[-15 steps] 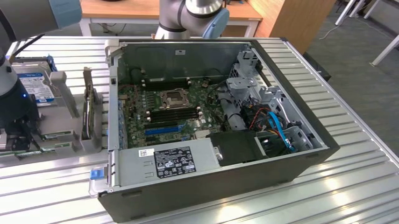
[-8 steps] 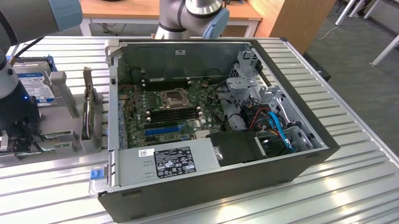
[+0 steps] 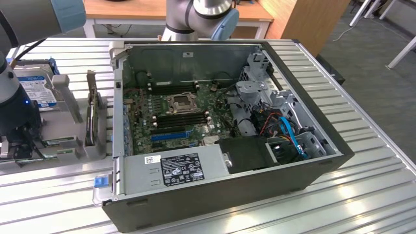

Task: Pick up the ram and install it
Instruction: 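Pick up the ram and move it above insertion slot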

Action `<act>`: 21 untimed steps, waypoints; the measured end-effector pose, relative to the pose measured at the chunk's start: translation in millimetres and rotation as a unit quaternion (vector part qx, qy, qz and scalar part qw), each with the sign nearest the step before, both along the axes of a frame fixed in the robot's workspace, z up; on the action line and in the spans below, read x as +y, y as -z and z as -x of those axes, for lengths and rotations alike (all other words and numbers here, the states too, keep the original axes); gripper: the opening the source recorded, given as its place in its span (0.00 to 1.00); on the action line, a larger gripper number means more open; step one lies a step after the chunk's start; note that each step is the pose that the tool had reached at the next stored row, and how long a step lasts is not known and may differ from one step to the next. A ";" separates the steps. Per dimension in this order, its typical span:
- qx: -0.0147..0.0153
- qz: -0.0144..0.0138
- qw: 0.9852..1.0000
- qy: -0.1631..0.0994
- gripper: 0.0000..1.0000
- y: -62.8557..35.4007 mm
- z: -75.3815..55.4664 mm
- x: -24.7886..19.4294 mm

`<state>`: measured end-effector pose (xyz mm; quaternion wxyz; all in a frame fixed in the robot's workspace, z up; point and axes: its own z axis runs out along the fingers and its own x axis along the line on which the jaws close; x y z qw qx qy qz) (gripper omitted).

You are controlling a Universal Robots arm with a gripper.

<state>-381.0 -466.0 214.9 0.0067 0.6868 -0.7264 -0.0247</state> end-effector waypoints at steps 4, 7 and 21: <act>0.000 0.000 1.000 0.000 0.31 0.2 -0.8 0.0; 0.000 0.000 1.000 -0.001 0.31 0.0 -3.9 0.0; 0.000 0.000 1.000 -0.001 0.31 4.7 -4.2 0.0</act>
